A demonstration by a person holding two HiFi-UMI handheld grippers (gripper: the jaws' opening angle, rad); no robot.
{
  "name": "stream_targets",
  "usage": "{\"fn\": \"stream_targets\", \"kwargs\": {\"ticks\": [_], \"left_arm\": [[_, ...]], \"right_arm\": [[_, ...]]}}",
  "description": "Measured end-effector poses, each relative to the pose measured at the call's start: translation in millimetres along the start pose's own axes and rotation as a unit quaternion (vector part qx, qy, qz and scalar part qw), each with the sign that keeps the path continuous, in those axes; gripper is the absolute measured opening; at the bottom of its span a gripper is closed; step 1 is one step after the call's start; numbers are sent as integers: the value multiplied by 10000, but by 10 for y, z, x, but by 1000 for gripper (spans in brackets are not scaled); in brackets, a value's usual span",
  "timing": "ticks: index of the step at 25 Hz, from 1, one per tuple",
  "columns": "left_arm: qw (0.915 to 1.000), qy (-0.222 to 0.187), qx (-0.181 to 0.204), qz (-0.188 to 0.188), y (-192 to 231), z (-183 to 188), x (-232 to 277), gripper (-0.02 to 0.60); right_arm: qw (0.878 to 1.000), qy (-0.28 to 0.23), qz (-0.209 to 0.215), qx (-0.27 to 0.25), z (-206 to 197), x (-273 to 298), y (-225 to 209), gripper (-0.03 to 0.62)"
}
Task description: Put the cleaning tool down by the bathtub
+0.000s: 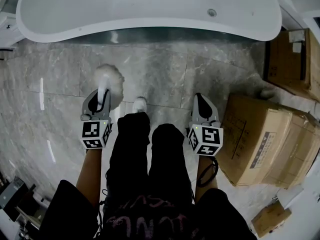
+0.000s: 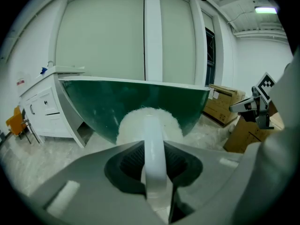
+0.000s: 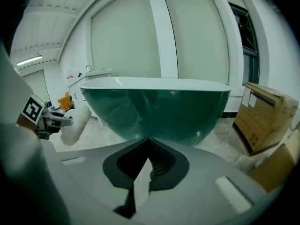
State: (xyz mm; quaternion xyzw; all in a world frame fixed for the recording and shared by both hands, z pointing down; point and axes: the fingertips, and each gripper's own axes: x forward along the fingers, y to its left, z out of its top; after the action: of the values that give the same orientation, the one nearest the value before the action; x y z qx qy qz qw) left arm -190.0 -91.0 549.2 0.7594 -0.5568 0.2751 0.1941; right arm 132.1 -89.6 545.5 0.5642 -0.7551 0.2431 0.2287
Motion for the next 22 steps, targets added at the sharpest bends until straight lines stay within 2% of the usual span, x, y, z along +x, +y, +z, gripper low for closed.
{"fn": "stream_targets", "kwargs": {"ticks": [6, 11, 17, 22], "left_arm": [[9998, -145, -69, 135, 92, -349, 379, 87], [9998, -54, -101, 179, 156, -764, 708, 87], [9993, -234, 114, 251, 244, -1174, 1138, 87], [9991, -228, 19, 356, 266, -1462, 1340, 87]], "right_arm": [[10000, 23, 20, 18, -402, 418, -71, 13], [10000, 36, 32, 40, -794, 775, -122, 13], [10000, 47, 59, 45, -1262, 1204, -220, 13], [9999, 11, 75, 101, -1543, 1443, -296, 12]]}}
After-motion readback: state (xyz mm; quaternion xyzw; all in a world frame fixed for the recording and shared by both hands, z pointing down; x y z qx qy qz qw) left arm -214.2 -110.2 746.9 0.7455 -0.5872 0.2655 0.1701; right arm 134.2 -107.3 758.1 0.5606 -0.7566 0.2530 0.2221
